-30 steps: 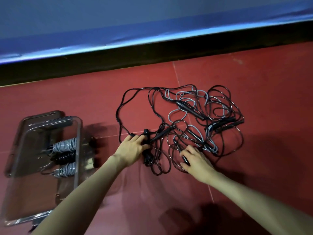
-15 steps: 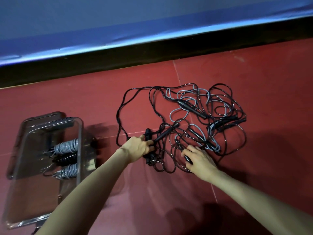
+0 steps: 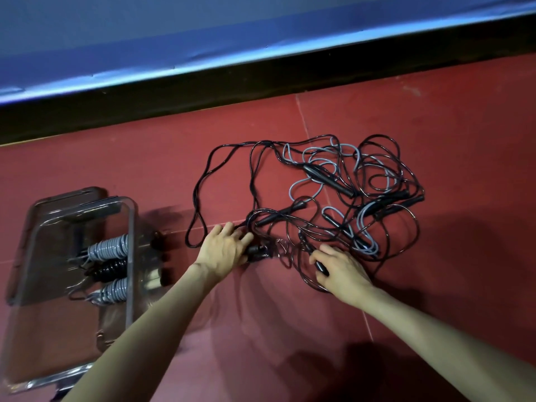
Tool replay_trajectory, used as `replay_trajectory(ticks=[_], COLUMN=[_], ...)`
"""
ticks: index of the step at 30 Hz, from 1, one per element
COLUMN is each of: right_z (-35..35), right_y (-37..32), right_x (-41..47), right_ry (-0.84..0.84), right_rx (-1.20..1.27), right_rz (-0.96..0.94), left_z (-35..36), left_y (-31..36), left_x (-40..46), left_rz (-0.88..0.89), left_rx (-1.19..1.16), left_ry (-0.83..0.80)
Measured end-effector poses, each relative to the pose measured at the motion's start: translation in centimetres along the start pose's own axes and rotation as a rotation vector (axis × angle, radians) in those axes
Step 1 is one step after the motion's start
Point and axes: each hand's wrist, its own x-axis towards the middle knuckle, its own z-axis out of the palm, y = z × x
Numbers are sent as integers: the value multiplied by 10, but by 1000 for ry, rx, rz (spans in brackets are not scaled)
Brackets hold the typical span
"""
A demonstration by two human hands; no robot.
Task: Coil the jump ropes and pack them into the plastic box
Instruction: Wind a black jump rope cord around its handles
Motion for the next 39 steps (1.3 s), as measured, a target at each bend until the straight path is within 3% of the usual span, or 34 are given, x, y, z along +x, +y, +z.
replay_trajectory(ticks=[4,7,9,11,16,19,21,23,25,29,31,35,39], right_z=[2,-3,-14,-27,-24,-12,-8,-6,-1,19,30,29,22], right_y=[1,-6,-18,-31,-35,-25,-23,-26,-32,-48,-54,-58,-47], right_x=[5,11,15,21,41,39,33,26,22,17,19,27,23], right_ry=[53,254,299,236,26,-2,46,95,89,-42,-53,-103,-215], right_rx=[43,357,605,757,681,581,534,462,359,1,-133,-155,-230], right_rz=[13,53,46,-1,22,90,66,-7,-148,-457,-452,-330,-364], left_z=[-18,-24,-27,-17,15,27,28,33,39,46,46,44,40], left_y=[14,19,23,29,39,37,37,36,35,36,36,27,14], left_x=[3,4,-1,-6,-28,-44,-56,-64,-68,-68,-68,-64,-51], left_rz=[-185,-268,-219,-149,94,36,-201,-533,-669,-568,-482,-378,-307], left_rx=[-204,-307,-286,-261,-207,-703,-1101,-1320,-1282,-960,-852,-698,-575], left_ry=[100,10,-18,33,185,190,330,467,419,150,77,53,-1])
